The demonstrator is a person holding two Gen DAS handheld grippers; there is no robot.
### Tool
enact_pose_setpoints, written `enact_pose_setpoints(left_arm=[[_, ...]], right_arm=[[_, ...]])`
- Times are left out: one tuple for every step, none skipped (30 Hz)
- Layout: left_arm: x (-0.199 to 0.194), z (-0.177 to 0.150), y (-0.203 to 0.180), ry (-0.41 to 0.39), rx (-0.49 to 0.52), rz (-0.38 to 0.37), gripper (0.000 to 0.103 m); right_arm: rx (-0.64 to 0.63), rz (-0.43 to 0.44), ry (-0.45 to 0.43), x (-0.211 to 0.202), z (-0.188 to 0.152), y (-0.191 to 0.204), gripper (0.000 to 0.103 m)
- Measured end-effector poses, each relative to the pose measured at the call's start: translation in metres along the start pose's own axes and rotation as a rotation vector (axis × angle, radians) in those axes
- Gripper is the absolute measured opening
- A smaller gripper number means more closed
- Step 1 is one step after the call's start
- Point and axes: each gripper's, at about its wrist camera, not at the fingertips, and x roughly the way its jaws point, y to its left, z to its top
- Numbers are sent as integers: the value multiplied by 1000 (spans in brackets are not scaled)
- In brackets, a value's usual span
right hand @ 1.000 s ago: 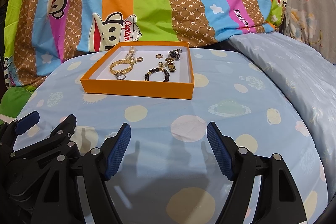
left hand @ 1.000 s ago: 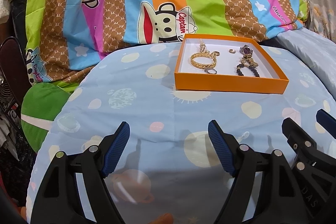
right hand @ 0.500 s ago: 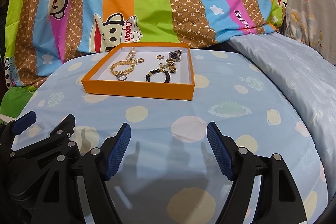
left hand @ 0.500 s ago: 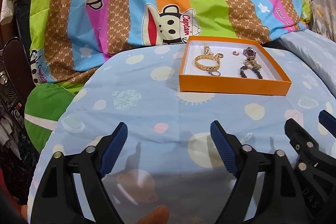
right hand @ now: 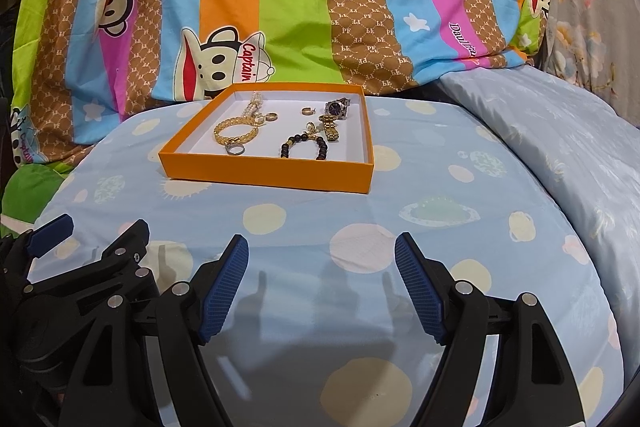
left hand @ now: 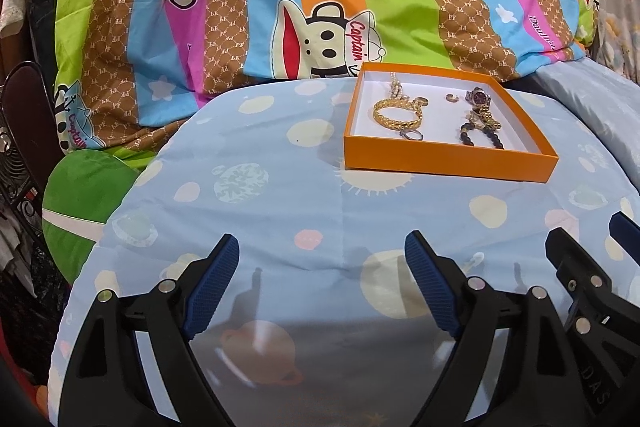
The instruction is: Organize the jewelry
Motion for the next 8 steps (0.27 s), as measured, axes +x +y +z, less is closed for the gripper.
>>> enact_pose_setpoints(left_arm=[[0,0,0,0,1,2,82],[0,0,0,-1,1,9,82],[0,0,0,-2,2,13,82],[0,0,0,-3,2,13,82],[0,1,0,-2,2,13,82],[0,1,-1,-1,2,12,82],[0,0,-1,-1,2,12,82],[0,0,-1,0,2,12,82]], right_arm=[[-1,-1,0,0,0,0,75],[-1,1,0,0,0,0,75],[-1,0,0,0,0,0,75],[-1,1,0,0,0,0,75],[-1,1,0,1,0,0,75],[-1,1,1,0,0,0,75],[-1,0,1,1,0,0,75],[-1,1,1,1,0,0,75]])
